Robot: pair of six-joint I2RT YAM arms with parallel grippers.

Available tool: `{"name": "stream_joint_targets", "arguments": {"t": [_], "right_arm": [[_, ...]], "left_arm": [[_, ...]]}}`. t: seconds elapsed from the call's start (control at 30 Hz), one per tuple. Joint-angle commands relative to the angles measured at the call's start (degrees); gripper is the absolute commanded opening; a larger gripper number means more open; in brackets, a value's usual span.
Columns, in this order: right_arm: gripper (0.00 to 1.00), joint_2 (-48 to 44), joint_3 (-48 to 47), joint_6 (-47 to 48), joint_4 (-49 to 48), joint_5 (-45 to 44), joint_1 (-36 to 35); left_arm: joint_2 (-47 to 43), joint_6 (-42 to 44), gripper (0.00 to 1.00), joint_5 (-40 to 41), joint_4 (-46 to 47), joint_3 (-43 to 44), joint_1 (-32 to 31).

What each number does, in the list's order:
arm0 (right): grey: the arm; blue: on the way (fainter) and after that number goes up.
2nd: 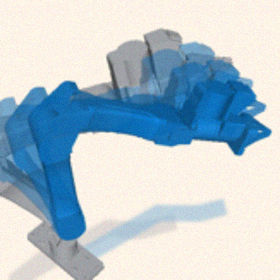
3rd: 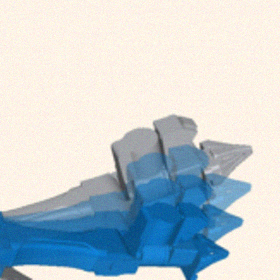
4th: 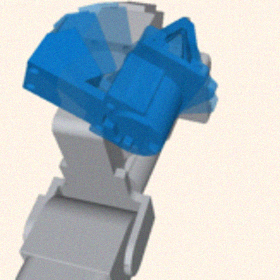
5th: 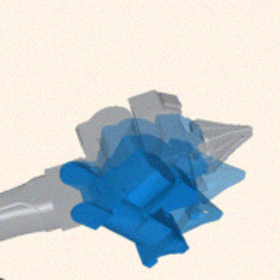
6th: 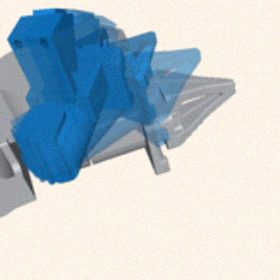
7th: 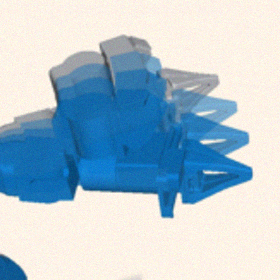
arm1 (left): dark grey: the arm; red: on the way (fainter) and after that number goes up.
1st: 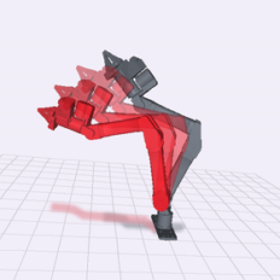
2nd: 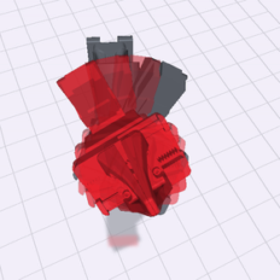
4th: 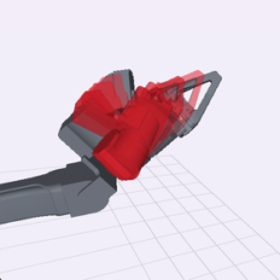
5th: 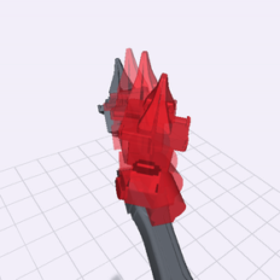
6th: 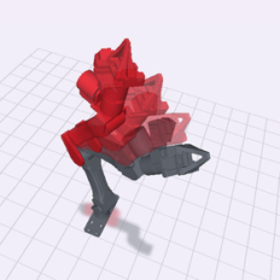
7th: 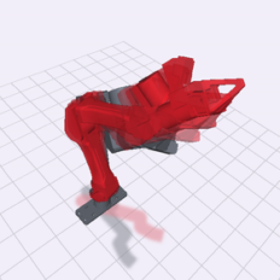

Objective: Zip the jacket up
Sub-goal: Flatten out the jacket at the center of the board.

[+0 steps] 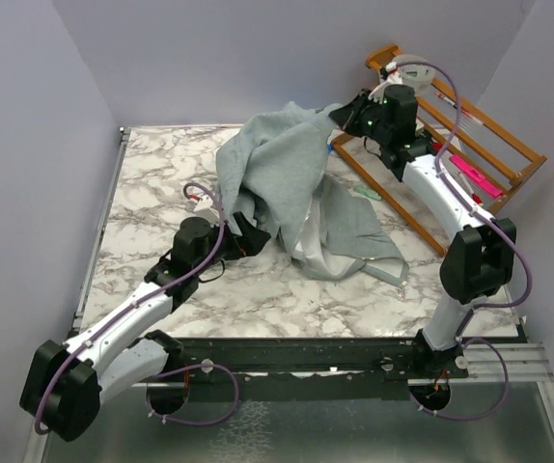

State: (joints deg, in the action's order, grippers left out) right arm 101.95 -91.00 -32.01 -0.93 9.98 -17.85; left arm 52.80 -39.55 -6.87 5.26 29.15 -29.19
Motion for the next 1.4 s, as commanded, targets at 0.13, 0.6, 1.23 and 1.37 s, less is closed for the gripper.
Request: {"name": "stream_joint_targets", "arguments": {"t": [0.13, 0.6, 1.23, 1.37], "right_arm": [[0.0, -0.77, -12.89, 10.13, 9.09, 3.35, 4.31], [0.0, -2.05, -17.07, 12.2, 13.77, 5.75, 5.71], [0.0, -6.27, -12.98, 10.32, 12.93, 9.45, 6.05], [0.0, -7.88, -10.86, 10.65, 12.29, 9.27, 6.07]], "left_arm": [[9.17, 1.87, 0.95, 2.31, 9.77, 2.11, -5.33], [30.07, 2.13, 0.95, 4.8, 22.74, 9.14, -12.44], [43.83, -0.34, 0.11, 8.04, 24.28, 14.73, -13.27], [39.68, 0.71, 0.0, 8.99, 24.27, 13.96, -13.32]]}}
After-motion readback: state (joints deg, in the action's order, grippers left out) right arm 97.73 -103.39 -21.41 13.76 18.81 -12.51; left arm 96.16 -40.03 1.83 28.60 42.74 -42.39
